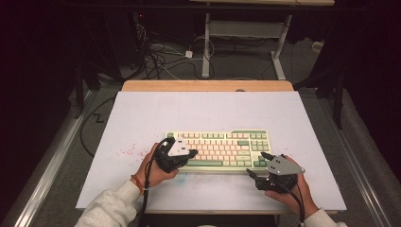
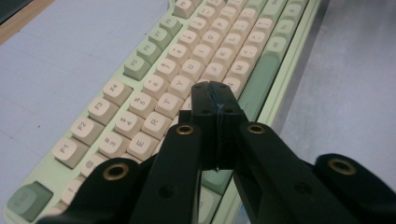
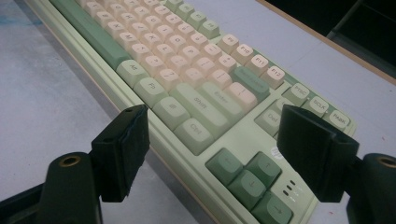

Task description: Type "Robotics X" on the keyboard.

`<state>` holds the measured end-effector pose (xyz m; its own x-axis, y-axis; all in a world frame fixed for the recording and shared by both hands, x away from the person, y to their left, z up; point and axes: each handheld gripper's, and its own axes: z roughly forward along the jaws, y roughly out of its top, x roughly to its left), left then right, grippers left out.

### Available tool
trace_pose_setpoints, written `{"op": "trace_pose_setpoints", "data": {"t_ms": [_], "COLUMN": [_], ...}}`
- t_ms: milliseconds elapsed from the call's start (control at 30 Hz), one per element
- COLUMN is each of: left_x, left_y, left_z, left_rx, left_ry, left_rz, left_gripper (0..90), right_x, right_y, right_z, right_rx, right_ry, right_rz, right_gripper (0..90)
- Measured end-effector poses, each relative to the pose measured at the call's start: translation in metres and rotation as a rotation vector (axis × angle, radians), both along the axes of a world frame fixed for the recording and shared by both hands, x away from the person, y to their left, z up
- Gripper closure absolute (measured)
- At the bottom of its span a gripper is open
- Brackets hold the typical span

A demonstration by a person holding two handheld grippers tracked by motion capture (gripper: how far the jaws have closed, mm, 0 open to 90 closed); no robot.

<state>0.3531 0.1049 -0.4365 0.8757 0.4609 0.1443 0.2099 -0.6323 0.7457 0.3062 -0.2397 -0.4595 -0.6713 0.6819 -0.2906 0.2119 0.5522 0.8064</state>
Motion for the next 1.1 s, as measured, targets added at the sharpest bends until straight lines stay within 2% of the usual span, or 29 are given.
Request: {"op": "trace_pose_setpoints", "data": {"t_ms": [67,567,933,1100], "left_x": [0.003,0.008,0.005,0.005], "left_y": [-0.003,-0.034,-0.039,-0.039], "left_z": [0.0,-0.007,-0.016,-0.016], "left_rx": [-0.005,0.059,0.113,0.12], "left_ry": [0.011,0.055,0.06,0.051], "left_rz": [-0.009,-0.098,-0.109,-0.107], "left_gripper": [87.7,86.3,85.5,85.5], "right_x": [0.0,0.001,0.001,0.001], "right_y": [0.0,0.0,0.001,0.0], "right_z": [0.0,-0.002,-0.002,-0.002], "right_rx": [0.0,-0.004,-0.007,-0.009], "right_ry": [0.001,0.007,0.01,0.009], "right_rz": [0.001,0.004,0.004,0.005], "right_gripper": [25.4,25.4,25.5,25.5]}}
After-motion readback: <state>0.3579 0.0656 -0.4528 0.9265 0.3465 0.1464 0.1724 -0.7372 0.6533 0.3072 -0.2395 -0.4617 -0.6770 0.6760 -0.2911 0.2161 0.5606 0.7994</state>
